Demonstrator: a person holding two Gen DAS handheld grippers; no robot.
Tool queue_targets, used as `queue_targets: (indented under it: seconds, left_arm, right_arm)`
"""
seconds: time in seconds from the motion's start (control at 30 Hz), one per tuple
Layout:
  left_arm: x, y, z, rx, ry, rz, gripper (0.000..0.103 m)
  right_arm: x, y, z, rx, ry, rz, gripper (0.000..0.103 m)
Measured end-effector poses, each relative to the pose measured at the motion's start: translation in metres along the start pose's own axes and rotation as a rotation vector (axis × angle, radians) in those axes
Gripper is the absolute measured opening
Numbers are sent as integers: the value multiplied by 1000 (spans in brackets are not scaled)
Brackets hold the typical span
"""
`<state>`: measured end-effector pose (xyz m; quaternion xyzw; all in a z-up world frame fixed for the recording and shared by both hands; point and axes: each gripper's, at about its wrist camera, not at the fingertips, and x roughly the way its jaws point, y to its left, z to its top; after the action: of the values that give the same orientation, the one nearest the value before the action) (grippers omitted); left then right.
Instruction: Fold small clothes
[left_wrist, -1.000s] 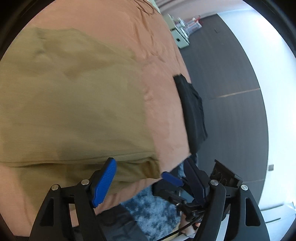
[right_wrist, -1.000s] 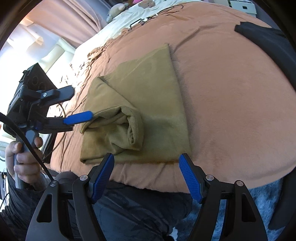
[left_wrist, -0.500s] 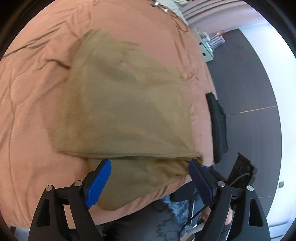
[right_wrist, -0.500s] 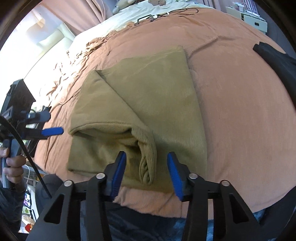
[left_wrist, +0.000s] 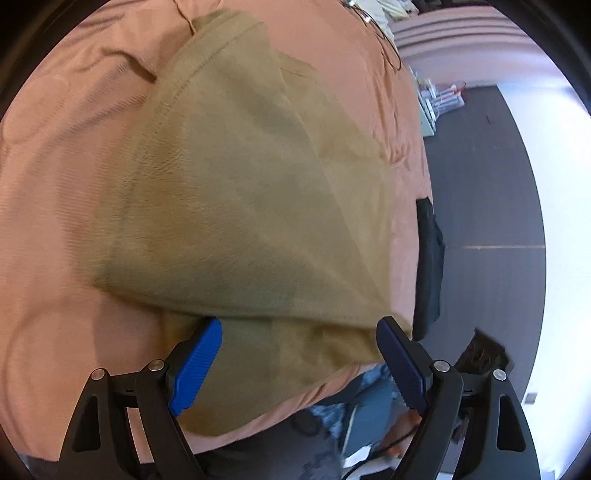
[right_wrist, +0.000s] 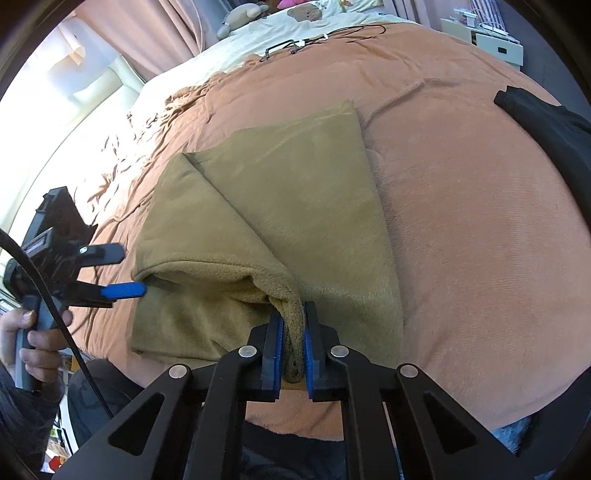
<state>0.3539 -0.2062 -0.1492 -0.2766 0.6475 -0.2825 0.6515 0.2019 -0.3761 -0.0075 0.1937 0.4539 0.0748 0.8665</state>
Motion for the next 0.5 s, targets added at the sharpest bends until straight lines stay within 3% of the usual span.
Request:
queue_targets:
  seconds: [0.13,0.27,0.33,0.4,0.43,0.5]
  left_arm:
    - [16,-2,2,-39,-5,-16,87]
    - [16,0,3,-62,-70,8,84]
    - [11,1,7,-71,-119,38,73]
    - [5,3,10,-72,-146,67,50]
    - [3,3,12,-67,-158,78,46]
    - [-1,1,15,-45,-179,89,27]
  right_arm:
    - [-1,-4,-1,10,-4,15,5]
    - [-4,-8,-3,21,-12,30,5]
    - [-4,-10,-4,25,-15,35,5]
    - [-5,-13,-5,25,-15,39,5]
    - [-5,-14,-6,26,-14,42,5]
    - [-4,-17,-8,33,-12,46,5]
